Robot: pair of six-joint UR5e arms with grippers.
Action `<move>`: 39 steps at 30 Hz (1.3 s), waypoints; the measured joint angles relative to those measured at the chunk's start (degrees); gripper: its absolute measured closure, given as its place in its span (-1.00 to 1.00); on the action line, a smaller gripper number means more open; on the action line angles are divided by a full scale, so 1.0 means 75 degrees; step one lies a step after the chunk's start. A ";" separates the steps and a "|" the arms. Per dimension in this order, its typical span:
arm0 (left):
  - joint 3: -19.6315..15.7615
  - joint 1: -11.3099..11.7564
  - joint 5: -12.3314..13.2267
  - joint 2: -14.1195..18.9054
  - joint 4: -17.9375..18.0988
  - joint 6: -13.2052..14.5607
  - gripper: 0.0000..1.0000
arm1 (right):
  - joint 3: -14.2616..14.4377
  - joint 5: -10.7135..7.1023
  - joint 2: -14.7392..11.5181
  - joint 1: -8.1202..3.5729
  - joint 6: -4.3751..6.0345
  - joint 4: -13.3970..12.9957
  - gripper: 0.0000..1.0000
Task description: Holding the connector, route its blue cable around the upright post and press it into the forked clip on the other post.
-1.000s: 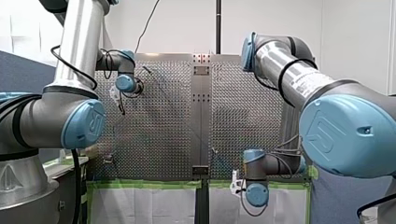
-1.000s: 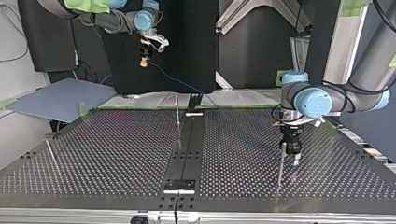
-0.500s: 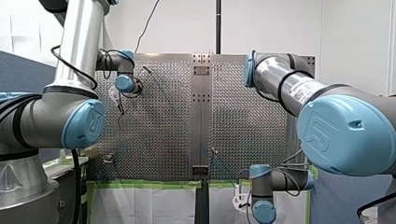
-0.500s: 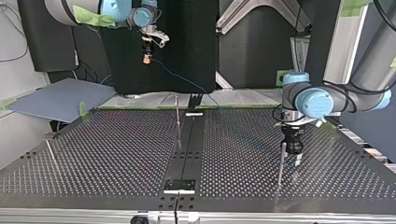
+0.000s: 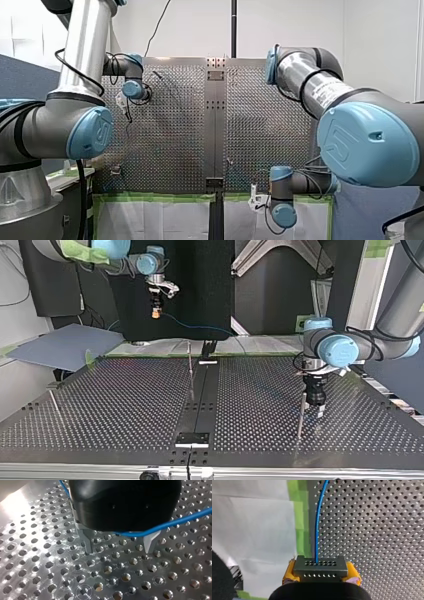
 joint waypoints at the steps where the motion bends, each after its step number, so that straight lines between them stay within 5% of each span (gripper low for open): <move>1: 0.0000 0.0002 0.0000 0.0000 -0.0002 0.0000 -1.00 | -0.0023 -0.0073 -0.0073 -0.0029 -0.0006 0.0054 0.99; 19: -0.0002 -0.0001 0.0000 0.0000 -0.0046 -0.0004 -1.00 | -0.0215 -0.1183 -0.1272 -0.0210 -0.0229 0.0278 0.99; 26: -0.0002 -0.0007 -0.0180 0.0002 -0.0178 -0.0036 -1.00 | -0.0216 -0.1237 -0.1628 -0.0237 -0.0222 0.0458 0.99; 39: 0.0013 -0.0066 -0.0275 0.0008 -0.0495 -0.0264 -1.00 | -0.0203 -0.1099 -0.1678 -0.0322 -0.0388 0.0776 0.99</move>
